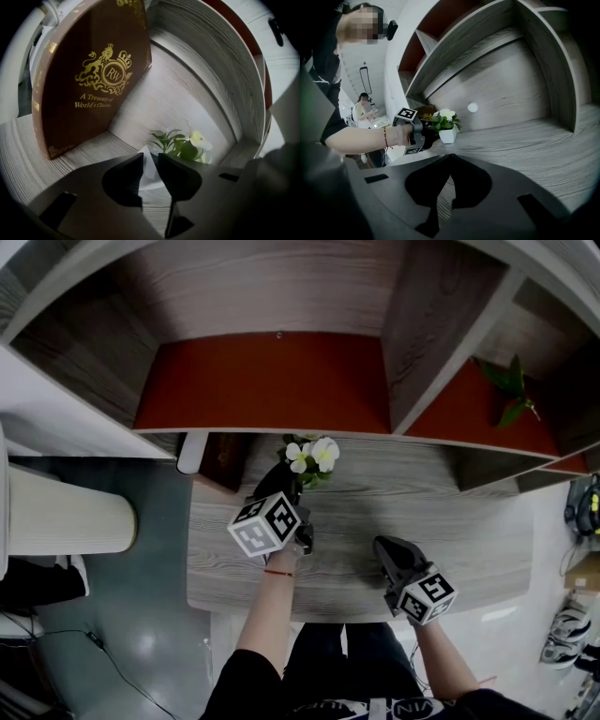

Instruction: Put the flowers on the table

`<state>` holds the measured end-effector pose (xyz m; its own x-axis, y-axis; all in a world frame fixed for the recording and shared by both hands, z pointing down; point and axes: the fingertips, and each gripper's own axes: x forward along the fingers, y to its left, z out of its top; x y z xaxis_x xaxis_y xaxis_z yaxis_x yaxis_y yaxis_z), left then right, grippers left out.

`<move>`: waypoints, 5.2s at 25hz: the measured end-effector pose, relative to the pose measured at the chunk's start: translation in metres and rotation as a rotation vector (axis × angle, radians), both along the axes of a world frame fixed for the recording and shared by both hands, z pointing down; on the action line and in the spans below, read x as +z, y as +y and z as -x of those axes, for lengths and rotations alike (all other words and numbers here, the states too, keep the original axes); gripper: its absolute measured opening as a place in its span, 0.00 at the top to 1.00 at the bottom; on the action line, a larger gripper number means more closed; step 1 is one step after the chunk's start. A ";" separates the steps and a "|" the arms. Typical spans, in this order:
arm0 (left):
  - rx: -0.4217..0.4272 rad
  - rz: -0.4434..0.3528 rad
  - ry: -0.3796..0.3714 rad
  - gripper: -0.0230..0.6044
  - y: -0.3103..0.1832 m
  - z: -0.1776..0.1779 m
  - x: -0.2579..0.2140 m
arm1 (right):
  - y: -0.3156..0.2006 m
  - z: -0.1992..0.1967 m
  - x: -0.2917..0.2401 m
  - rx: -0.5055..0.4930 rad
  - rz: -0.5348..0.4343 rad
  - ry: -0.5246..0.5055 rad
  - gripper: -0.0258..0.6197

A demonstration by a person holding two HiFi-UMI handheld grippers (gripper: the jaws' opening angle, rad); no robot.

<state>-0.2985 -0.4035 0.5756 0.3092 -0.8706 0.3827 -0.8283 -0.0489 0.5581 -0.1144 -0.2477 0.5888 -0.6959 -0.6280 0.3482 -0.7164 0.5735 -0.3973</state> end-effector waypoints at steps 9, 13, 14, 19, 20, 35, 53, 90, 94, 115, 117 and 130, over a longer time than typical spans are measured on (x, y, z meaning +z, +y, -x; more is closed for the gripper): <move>-0.005 0.002 0.024 0.83 0.011 0.001 -0.002 | 0.004 0.001 -0.002 -0.013 -0.008 0.003 0.94; -0.005 0.023 0.036 0.83 0.017 0.001 0.000 | 0.006 0.000 -0.005 -0.015 -0.013 0.002 0.94; -0.006 0.026 0.038 0.83 0.018 0.001 0.001 | 0.006 0.001 -0.006 -0.017 -0.015 0.001 0.94; -0.010 0.028 0.067 0.82 0.025 0.000 0.003 | 0.009 0.002 -0.007 -0.024 -0.020 -0.002 0.94; -0.010 0.028 0.068 0.82 0.027 -0.001 0.003 | 0.010 0.002 -0.007 -0.025 -0.019 -0.003 0.94; 0.075 -0.003 -0.060 0.96 0.080 -0.002 -0.017 | 0.012 0.007 -0.042 -0.066 -0.105 -0.021 0.94; 0.093 -0.233 -0.267 0.96 0.138 0.010 -0.092 | 0.009 0.018 -0.096 -0.161 -0.232 -0.030 0.94; -0.207 -0.279 -0.425 0.96 0.264 0.048 -0.149 | 0.046 0.003 -0.155 -0.249 -0.339 -0.080 0.94; -0.219 -0.278 -0.425 0.96 0.272 0.046 -0.149 | 0.050 -0.001 -0.156 -0.250 -0.342 -0.085 0.94; -0.228 -0.283 -0.436 0.96 0.286 0.040 -0.154 | 0.061 -0.008 -0.165 -0.252 -0.363 -0.098 0.94; -0.226 -0.284 -0.435 0.96 0.285 0.040 -0.155 | 0.061 -0.008 -0.165 -0.250 -0.363 -0.098 0.94; -0.210 -0.279 -0.427 0.96 0.279 0.041 -0.152 | 0.060 -0.010 -0.162 -0.231 -0.355 -0.090 0.94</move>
